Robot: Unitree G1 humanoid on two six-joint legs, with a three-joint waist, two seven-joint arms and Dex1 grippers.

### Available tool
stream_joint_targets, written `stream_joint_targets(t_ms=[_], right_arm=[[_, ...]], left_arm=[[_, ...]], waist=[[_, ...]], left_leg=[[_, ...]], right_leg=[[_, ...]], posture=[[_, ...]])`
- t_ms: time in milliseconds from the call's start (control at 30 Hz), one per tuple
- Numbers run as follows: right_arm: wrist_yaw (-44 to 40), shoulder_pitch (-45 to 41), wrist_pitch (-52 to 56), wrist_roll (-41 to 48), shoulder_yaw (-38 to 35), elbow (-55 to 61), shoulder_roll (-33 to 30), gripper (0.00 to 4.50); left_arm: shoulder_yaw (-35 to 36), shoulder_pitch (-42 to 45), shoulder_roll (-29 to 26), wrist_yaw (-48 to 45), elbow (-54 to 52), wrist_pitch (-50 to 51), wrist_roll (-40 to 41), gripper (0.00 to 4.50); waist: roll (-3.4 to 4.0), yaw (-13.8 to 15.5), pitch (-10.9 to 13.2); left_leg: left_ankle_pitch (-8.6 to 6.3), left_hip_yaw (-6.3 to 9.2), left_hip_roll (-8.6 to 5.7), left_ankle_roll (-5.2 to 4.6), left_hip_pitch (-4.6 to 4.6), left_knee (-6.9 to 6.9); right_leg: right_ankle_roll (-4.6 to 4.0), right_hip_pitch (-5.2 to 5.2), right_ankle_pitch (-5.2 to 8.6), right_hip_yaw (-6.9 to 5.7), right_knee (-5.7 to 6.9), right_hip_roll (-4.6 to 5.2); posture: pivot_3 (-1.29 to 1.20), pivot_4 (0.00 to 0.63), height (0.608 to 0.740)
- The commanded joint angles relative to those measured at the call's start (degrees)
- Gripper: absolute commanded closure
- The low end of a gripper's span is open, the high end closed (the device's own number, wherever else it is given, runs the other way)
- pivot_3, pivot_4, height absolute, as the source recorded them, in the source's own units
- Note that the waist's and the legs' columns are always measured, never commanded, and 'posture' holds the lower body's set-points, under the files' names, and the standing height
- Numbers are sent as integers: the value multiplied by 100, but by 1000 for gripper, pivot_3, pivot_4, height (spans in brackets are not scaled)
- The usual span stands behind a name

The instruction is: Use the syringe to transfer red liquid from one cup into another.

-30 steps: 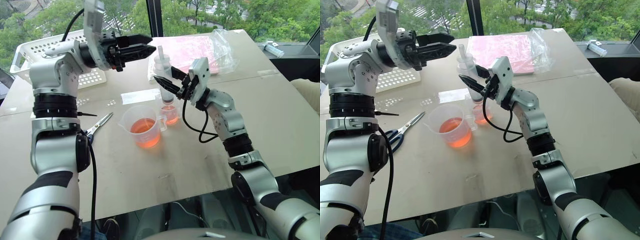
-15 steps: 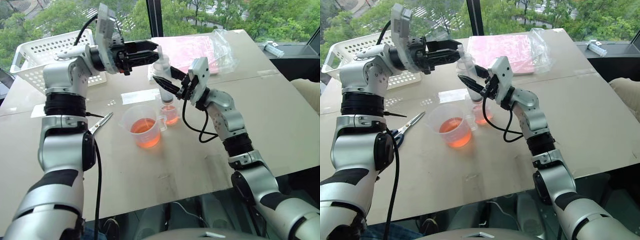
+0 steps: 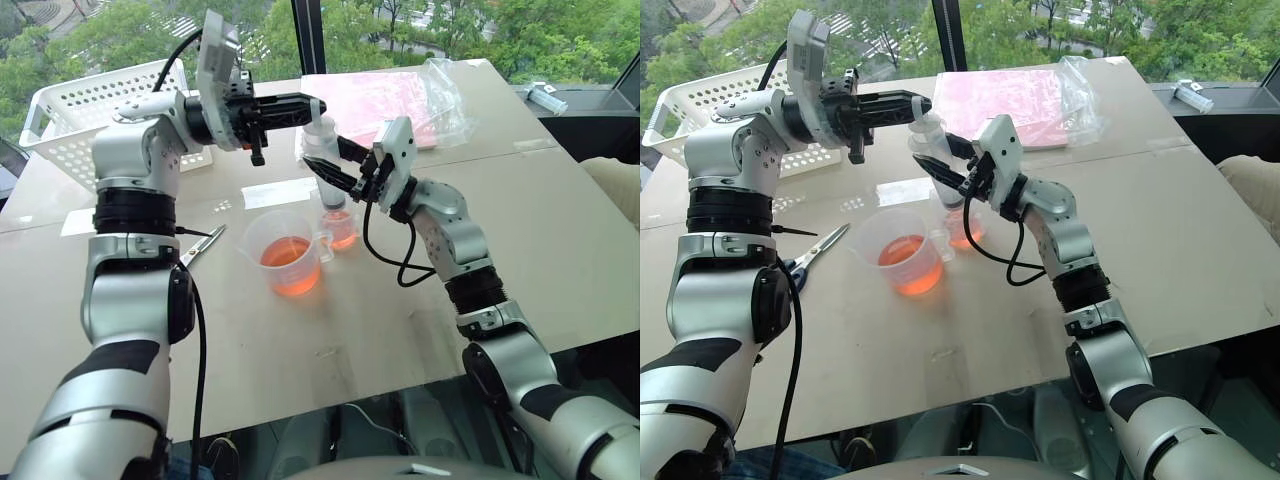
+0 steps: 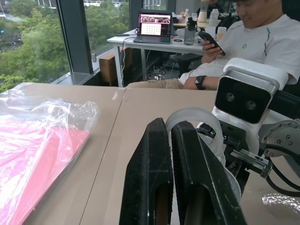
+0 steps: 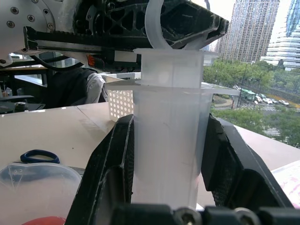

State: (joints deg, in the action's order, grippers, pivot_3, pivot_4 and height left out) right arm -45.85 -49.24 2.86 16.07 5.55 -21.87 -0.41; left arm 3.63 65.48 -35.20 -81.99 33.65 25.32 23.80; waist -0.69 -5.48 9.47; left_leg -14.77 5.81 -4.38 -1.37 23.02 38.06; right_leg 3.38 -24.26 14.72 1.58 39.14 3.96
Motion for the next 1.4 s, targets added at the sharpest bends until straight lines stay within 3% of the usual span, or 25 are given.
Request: stream_joint_targets(t_ms=[33,367,467,733,1033,1400], right_arm=[[90,-466,-172,184,-209,281,55,2989],[154,-556,-87,298,-299,341,101,2989],[123,-455,-61,288,-244,385,121,2989],[138,-449,-14,387,-321,422,102,2989],[246,-366,410,680,-342,922,149,2989],[642,-610,1150,1317,-661,1349,254,2989]], left_arm=[[-212,-174,40,-155,-223,189,-17,4488],[-181,-297,71,-98,-315,561,70,4488],[-22,-195,57,-109,-358,804,279,3649],[426,-119,-490,-409,-519,1062,673,49],[775,-54,-969,-187,-349,1079,751,49],[663,-680,-926,-187,-931,1338,910,49]], waist=[[0,0,0],[0,0,0],[0,3,0],[1,-12,0],[1,5,0],[1,7,1]], left_leg=[[0,0,0,0,0,0],[0,0,0,0,0,1],[0,0,0,0,0,1],[0,2,0,0,0,2],[0,2,-1,0,0,4],[0,2,-1,0,-1,5]], right_leg=[[0,0,0,0,0,0],[0,0,0,0,1,-1],[0,0,0,0,2,0],[0,-5,0,2,11,3],[0,-6,0,3,14,4],[0,-7,0,4,25,6]], posture=[[0,150,740],[0,150,740],[0,150,740],[0,150,740],[0,150,740],[0,150,740]])
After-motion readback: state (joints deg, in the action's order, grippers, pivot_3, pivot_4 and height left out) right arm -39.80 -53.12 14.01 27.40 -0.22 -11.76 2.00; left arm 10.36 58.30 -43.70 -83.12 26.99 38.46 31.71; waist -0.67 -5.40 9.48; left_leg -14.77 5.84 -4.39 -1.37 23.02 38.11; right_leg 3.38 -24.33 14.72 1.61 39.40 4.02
